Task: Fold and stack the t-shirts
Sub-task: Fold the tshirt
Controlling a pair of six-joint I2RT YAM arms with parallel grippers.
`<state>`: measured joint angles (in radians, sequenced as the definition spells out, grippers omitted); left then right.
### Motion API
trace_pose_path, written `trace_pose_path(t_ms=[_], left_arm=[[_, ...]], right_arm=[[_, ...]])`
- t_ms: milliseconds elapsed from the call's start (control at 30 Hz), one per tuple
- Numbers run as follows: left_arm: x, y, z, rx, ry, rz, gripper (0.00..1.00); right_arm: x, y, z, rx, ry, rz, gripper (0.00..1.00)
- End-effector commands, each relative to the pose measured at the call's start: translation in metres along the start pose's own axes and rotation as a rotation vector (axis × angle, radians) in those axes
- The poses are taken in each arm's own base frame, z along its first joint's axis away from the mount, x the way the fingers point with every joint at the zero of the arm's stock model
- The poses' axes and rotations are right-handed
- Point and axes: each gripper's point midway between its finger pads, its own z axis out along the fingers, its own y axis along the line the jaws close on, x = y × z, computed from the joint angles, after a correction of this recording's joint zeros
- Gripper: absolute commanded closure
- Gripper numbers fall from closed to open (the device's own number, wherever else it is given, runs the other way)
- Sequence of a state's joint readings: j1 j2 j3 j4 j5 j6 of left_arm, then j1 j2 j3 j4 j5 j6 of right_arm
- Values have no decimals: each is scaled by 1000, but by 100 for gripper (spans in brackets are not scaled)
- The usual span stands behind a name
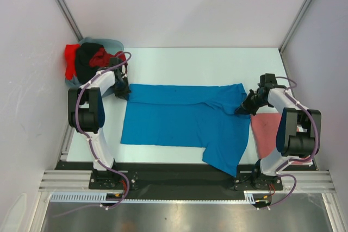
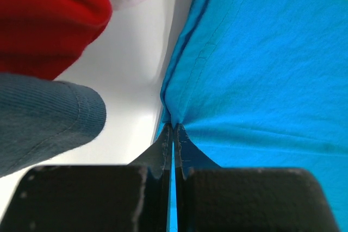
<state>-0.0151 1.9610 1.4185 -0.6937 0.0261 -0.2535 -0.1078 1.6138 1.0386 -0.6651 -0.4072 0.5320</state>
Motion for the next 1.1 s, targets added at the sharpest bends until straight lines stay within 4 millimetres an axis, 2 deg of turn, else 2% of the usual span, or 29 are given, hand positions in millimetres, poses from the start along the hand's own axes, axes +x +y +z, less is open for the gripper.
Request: trace_pose_path(t_ms=[0, 200, 467, 1067], left_arm=[[-12, 1, -10, 3, -48, -9, 100], [-14, 0, -12, 5, -56, -8, 100], [-15, 1, -12, 0, -59, -7, 100], [-18, 0, -13, 1, -58, -2, 100]], right_arm=[[5, 5, 1, -31, -14, 53, 100], [5, -7, 3, 1, -15, 66, 100], [16, 15, -9, -78, 67, 36, 100], [41, 22, -19, -122, 188, 74, 100]])
